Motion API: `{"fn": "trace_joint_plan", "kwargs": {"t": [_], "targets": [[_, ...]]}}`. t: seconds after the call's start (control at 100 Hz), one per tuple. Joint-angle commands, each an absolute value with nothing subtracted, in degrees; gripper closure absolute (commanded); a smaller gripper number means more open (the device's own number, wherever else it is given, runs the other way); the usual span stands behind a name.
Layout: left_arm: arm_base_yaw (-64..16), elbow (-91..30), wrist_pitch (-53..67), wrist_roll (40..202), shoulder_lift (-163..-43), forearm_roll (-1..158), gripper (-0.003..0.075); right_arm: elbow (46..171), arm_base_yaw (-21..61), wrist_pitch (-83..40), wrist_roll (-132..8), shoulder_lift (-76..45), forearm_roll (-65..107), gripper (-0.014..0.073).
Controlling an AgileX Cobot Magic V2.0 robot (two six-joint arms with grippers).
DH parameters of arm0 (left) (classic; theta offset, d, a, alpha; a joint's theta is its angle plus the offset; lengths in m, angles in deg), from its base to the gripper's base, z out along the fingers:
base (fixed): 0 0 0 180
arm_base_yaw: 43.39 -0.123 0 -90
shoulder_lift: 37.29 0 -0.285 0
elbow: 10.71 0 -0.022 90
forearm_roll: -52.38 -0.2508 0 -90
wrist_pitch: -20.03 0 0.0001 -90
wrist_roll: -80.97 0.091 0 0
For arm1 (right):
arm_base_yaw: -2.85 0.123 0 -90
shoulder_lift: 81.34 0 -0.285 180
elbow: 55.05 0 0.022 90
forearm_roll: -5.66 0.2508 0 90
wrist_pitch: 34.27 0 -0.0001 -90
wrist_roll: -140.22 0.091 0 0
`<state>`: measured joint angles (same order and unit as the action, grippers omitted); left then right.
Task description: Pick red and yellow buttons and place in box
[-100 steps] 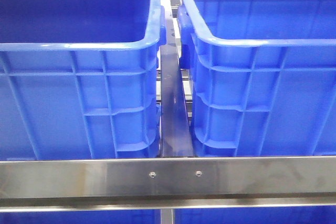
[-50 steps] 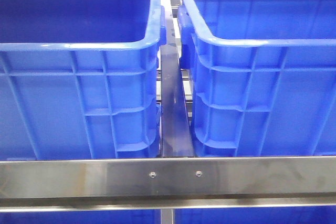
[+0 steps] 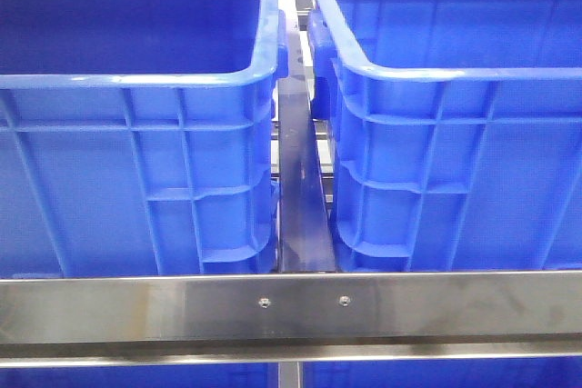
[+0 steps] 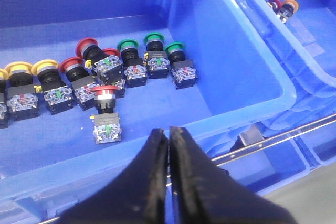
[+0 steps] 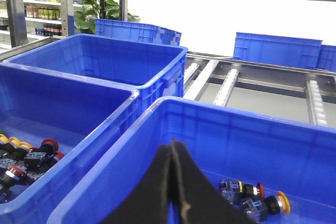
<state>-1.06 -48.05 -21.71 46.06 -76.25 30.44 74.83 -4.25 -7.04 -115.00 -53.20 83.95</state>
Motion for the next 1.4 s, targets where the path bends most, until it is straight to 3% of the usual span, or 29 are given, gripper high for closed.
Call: {"fn": "trace_joint_plan", "kwargs": {"t": [0.0,0.31,0.71,0.99,1.39], "targets": [[-0.79,-46.60,-17.62,45.68,-76.48,29.21,0.0739,76.25,-4.20,-9.60,-115.48,-52.83,85.92,0.0662],[-0.79,-46.60,-17.62,45.68,-76.48,29.21,0.0739,76.25,-4.20,-12.10,-111.95,-52.83,78.83,0.0662],[-0.79,-46.60,-17.62,45.68,-76.48,29.21,0.0739,76.25,-3.51,-18.76,-64.06,-54.57,34.44,0.0662],[-0.79,-46.60,-17.62,45.68,-76.48,29.21,0.0739,70.85,3.38,-29.14,-39.78,-58.24,9.26,0.0662],[-0.79,-46.60,-17.62,45.68,-76.48,29.21,0.0739,56.08,4.96,-36.11,-36.28,-70.21,6.56,0.0662]]}}
